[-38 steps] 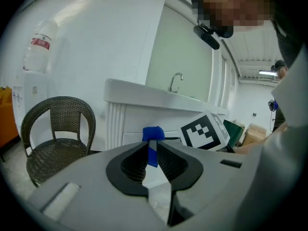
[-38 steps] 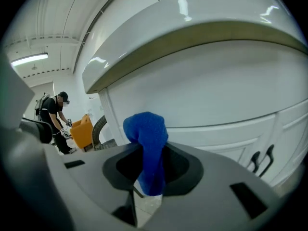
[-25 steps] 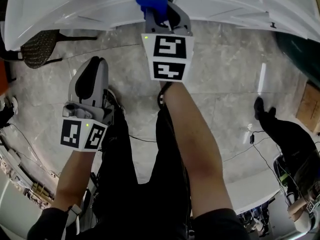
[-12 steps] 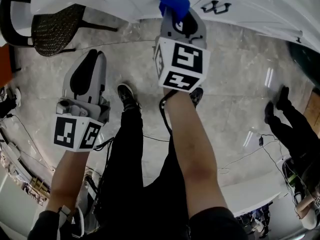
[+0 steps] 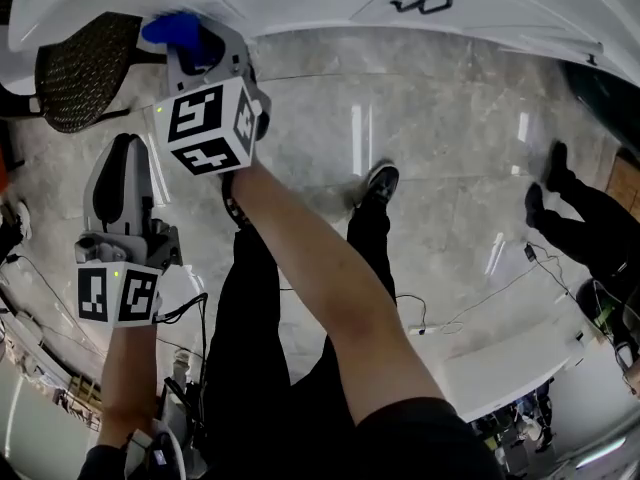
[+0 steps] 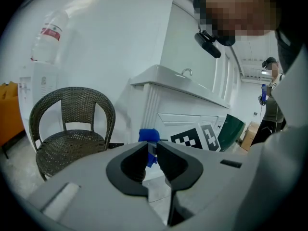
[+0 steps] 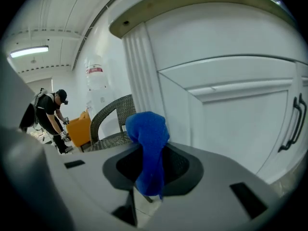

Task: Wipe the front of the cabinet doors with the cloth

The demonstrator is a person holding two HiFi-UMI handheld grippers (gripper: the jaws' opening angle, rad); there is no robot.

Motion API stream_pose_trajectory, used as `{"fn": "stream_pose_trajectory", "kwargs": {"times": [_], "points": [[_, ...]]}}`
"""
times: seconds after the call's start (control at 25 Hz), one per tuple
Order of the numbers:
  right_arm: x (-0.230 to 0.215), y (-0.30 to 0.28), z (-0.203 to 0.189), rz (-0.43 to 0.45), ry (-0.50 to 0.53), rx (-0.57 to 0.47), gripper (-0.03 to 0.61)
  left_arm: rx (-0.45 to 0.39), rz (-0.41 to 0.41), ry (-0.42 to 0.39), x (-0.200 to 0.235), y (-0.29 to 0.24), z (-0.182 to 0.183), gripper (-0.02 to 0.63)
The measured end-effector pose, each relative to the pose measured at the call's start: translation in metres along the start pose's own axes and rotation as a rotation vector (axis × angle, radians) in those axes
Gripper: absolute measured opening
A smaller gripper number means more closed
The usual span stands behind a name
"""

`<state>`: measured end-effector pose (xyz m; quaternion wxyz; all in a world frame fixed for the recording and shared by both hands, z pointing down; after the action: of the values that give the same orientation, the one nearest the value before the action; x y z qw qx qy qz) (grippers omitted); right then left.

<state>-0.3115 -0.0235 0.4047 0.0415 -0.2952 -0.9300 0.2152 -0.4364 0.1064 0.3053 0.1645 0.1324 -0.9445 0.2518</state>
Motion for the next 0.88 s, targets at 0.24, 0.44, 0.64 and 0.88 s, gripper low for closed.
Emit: {"fn": "stream_pose_trajectory", "kwargs": {"times": [0.24,0.44,0.64,0.88], "points": [[-0.087,0.038,-0.031,-0.094,-0.022,0.036,0.086,0.004,-0.026,0.049,-0.053,-0.032,-0.028,0.057],[-0.169,0.07,-0.044,-0.215,-0.062,0.069,0.085,0.029,-0.095,0.065,-0.108,-0.065,-0.042,0.057],[-0.201,0.087,-0.049,-0.259,-0.075,0.065,0.084,0.048,-0.126,0.066,-0.134,-0.083,-0.048,0.057],[-0.213,0.103,-0.058,-0.295,-0.121,0.061,0.084,0.064,-0.12,0.082,-0.136,-0.085,-0.054,0.057]]}}
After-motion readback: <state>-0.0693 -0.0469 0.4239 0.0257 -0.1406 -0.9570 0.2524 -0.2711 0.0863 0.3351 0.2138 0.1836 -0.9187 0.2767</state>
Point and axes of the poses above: the fingertips, and each gripper's own axes: y backward along the fingers, x to its left, z out of its top, the point moved 10 cm from there along y, backward along the fingers, and after that the axes turned 11 degrees about y, right-handed, at the moved point
